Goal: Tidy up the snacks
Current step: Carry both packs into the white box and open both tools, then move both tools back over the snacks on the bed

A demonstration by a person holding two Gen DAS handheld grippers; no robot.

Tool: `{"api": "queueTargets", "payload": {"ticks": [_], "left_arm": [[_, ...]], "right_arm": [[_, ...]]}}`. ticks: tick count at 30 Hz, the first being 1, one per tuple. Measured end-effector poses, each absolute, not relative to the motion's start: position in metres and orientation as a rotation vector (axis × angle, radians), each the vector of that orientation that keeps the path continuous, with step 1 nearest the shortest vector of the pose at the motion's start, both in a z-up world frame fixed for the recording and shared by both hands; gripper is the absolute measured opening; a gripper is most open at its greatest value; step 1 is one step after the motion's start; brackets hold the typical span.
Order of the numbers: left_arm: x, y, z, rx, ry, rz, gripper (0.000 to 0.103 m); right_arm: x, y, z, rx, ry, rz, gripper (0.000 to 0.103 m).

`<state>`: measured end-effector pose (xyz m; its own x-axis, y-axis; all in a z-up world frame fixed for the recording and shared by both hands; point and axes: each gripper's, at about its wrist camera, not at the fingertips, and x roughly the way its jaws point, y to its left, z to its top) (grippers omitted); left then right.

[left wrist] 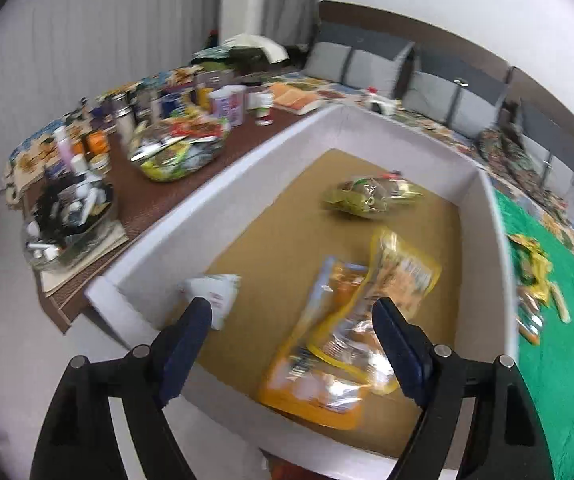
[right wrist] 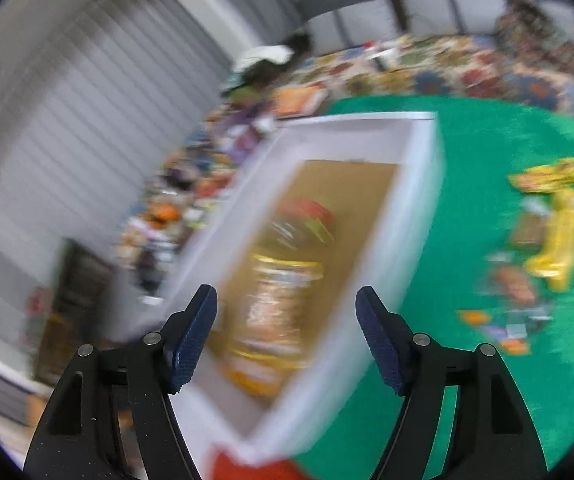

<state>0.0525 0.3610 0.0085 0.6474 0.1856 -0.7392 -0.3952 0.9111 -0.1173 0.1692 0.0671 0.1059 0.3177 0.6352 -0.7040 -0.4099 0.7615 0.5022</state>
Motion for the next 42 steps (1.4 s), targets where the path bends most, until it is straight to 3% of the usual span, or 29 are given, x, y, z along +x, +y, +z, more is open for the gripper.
{"api": "queueTargets", "payload": {"ticks": [8, 17, 33, 38, 42], "left_arm": [[0.097, 0.229, 0.034, -0.044, 0.707, 0.047, 0.085], [0.146, 0.16, -0.014, 0.153, 0.856, 0.077, 0.085], [0.126, 0.146, -0.013, 0.187, 0.856, 0.065, 0.085], [0.1, 0.119, 0.036, 0.279, 0.645, 0.188, 0.086], [0.075, 0.079, 0.065, 0.28, 0.52, 0.091, 0.103]], "right_arm": [[0.117, -0.117, -0.025, -0.127, 1.076, 0.247, 0.075], [0.075, -0.262, -0.054, -0.005, 1.037, 0.017, 0.075], [0.073, -0.266, -0.056, 0.009, 0.988, 0.006, 0.084], [0.073, -0.266, -0.056, 0.009, 0.988, 0.006, 0.084], [0.073, -0.266, -0.056, 0.008, 0.988, 0.006, 0.084]]}}
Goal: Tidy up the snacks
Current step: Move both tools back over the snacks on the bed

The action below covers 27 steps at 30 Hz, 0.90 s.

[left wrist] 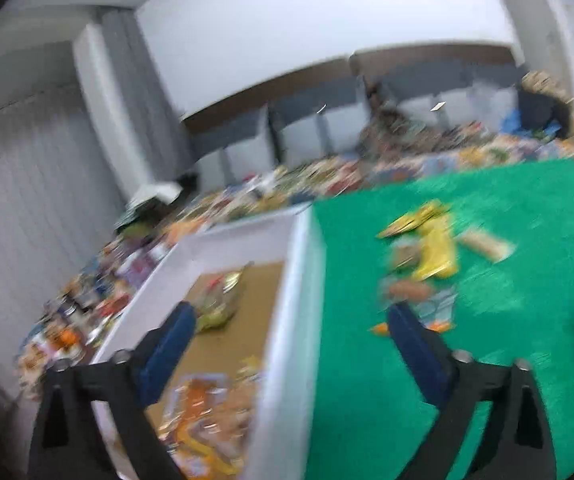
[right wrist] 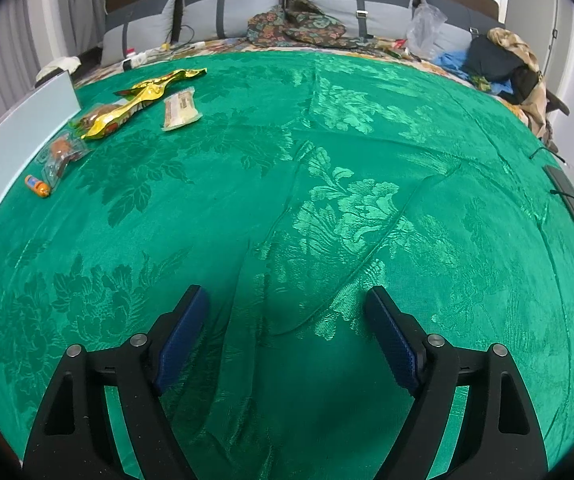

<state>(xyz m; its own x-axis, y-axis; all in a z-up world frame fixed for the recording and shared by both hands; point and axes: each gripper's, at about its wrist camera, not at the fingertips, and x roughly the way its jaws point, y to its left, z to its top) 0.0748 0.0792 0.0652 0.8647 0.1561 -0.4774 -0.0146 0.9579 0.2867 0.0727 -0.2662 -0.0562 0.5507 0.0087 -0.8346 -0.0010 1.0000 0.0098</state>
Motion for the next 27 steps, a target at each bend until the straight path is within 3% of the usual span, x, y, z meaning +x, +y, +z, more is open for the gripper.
{"api": "queueTargets", "payload": {"ticks": [4, 13, 18, 27], "left_arm": [[0.071, 0.039, 0.049, 0.167, 0.601, -0.095, 0.103], [0.099, 0.022, -0.074, 0.001, 0.973, -0.137, 0.103], [0.091, 0.029, -0.106, 0.009, 1.039, -0.097, 0.103], [0.083, 0.028, -0.106, 0.047, 0.981, -0.103, 0.103]], "right_arm": [[0.073, -0.266, -0.056, 0.008, 0.987, 0.006, 0.084], [0.073, -0.267, -0.057, 0.008, 0.987, 0.005, 0.084], [0.073, -0.267, -0.057, 0.008, 0.987, 0.005, 0.084], [0.073, -0.267, -0.057, 0.008, 0.986, 0.005, 0.084]]}}
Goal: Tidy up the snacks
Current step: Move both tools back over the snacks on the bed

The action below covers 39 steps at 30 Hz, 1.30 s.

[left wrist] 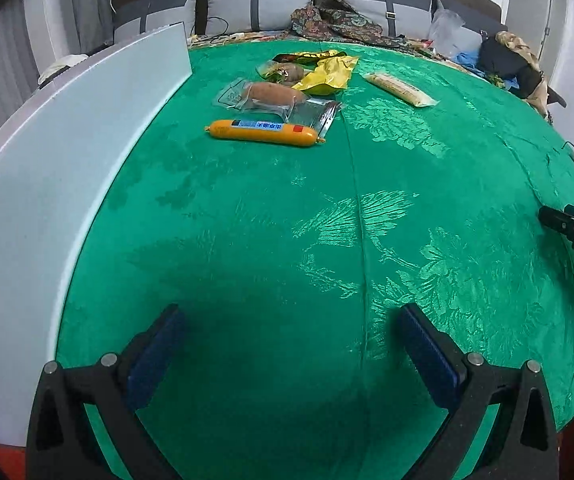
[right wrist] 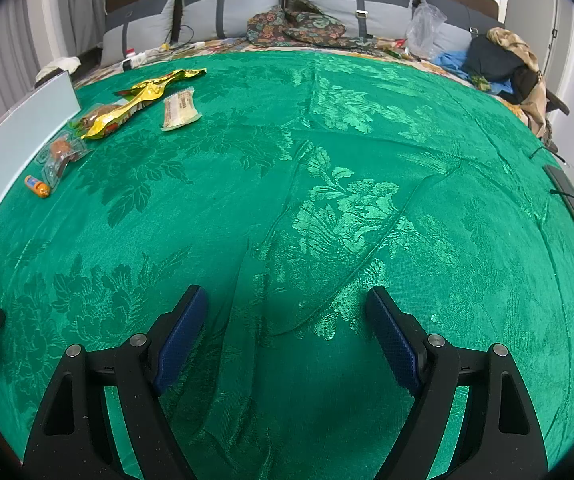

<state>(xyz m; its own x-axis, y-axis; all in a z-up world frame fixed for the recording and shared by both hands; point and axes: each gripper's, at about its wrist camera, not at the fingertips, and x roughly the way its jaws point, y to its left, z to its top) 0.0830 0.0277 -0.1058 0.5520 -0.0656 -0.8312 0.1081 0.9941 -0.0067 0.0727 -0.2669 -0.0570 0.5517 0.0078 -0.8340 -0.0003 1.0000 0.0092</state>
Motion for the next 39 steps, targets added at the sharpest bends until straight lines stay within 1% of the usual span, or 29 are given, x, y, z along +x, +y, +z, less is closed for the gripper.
{"api": "queueTargets", "payload": {"ticks": [27, 39], "left_arm": [[0.0794, 0.0299, -0.1076, 0.044, 0.968, -0.091, 0.103], [0.0828, 0.0295, -0.1063, 0.035, 1.002, -0.085, 0.103]], "right_arm": [[0.0728, -0.2676, -0.0574, 0.008, 0.986, 0.004, 0.085], [0.0727, -0.2678, -0.0576, 0.008, 0.985, 0.004, 0.085]]}}
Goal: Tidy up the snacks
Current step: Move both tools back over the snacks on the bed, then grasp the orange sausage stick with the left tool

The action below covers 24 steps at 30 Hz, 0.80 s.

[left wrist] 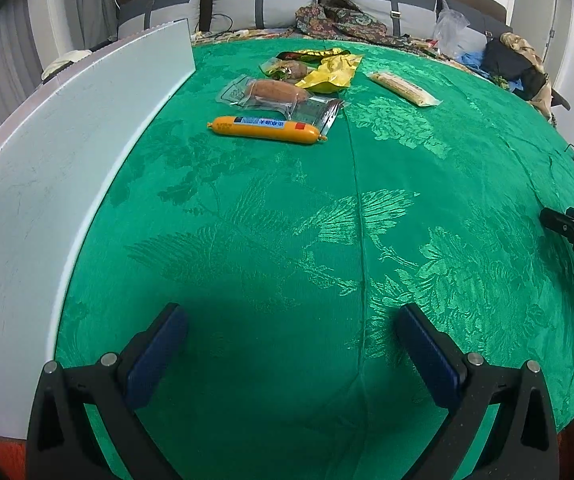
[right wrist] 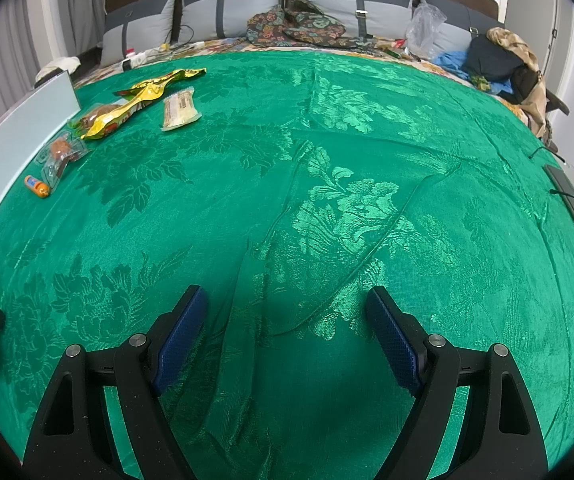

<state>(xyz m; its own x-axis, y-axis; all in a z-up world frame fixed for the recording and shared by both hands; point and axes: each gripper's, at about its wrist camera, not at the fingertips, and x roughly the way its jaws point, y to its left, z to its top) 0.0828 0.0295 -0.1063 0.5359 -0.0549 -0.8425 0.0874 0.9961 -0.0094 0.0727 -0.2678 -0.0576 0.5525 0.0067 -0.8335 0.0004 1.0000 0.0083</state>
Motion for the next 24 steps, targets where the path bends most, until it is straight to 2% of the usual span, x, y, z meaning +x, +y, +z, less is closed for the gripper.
{"api": "queueTargets", "payload": {"ticks": [4, 11, 17, 19, 24], "left_arm": [[0.086, 0.031, -0.104, 0.017, 1.041, -0.093, 0.103], [0.129, 0.054, -0.091, -0.24, 1.097, -0.082, 0.1], [0.21, 0.059, -0.074, -0.245, 1.075, -0.003, 0.097], [0.233, 0.061, -0.079, -0.248, 1.092, 0.032, 0.091], [0.243, 0.064, -0.092, -0.133, 1.133, 0.077, 0.088]], "right_arm": [[0.073, -0.268, -0.058, 0.008, 0.985, 0.004, 0.085], [0.073, -0.268, -0.058, 0.008, 0.985, 0.004, 0.085], [0.073, -0.268, -0.058, 0.008, 0.985, 0.004, 0.085], [0.072, -0.268, -0.058, 0.008, 0.985, 0.004, 0.085], [0.072, -0.268, -0.058, 0.008, 0.985, 0.004, 0.085]]}}
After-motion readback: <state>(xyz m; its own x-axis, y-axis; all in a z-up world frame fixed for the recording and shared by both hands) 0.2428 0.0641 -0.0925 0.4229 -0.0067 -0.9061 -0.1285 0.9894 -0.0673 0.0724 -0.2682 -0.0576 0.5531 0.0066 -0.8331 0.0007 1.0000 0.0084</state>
